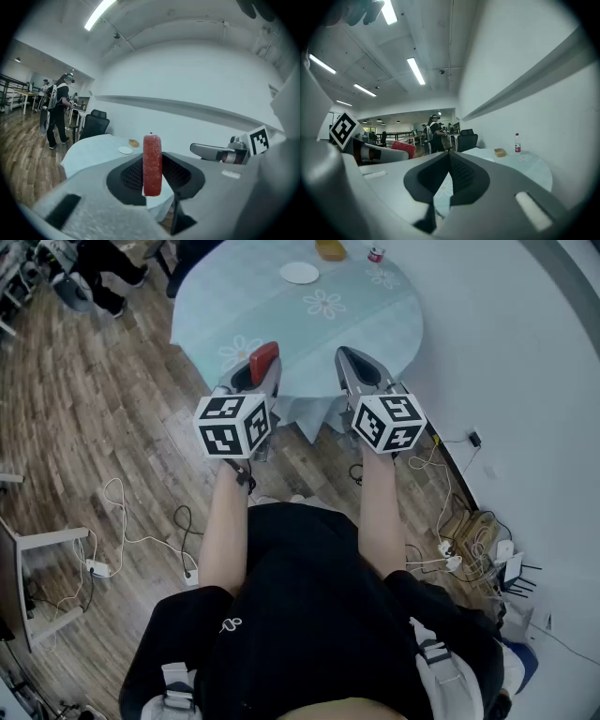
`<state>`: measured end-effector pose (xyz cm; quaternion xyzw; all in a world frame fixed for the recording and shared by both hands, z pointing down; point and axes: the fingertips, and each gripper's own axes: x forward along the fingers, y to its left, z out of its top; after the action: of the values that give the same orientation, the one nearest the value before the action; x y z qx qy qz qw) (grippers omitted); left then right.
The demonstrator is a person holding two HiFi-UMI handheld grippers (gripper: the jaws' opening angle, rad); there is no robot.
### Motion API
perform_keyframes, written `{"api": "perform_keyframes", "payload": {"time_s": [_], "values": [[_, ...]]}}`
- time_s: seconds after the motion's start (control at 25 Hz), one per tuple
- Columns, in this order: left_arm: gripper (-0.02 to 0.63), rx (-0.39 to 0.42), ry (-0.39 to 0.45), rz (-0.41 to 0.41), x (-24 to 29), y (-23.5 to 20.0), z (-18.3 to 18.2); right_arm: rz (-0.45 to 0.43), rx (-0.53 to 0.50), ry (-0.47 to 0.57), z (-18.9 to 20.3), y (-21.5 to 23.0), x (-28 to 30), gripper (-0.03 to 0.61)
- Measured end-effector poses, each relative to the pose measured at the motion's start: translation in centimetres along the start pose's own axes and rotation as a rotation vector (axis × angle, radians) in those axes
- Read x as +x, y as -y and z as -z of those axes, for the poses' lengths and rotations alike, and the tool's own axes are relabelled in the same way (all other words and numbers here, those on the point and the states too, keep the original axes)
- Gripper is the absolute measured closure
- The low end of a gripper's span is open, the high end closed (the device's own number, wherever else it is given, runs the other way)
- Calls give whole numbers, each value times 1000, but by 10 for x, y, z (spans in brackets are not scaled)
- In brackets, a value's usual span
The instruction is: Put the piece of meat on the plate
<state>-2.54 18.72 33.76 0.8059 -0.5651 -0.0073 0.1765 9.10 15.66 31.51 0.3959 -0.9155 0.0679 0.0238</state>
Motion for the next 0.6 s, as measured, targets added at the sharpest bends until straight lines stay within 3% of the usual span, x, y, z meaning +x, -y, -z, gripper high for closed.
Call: {"api": "perform_keyframes", "payload": {"time_s": [0.16,0.6], "values": [[526,-23,2,-3,10,4,2,-38,9,28,-7,5,0,568],[526,-50,17,-14,45,26,6,-29,57,21,1,54,-9,568]]}}
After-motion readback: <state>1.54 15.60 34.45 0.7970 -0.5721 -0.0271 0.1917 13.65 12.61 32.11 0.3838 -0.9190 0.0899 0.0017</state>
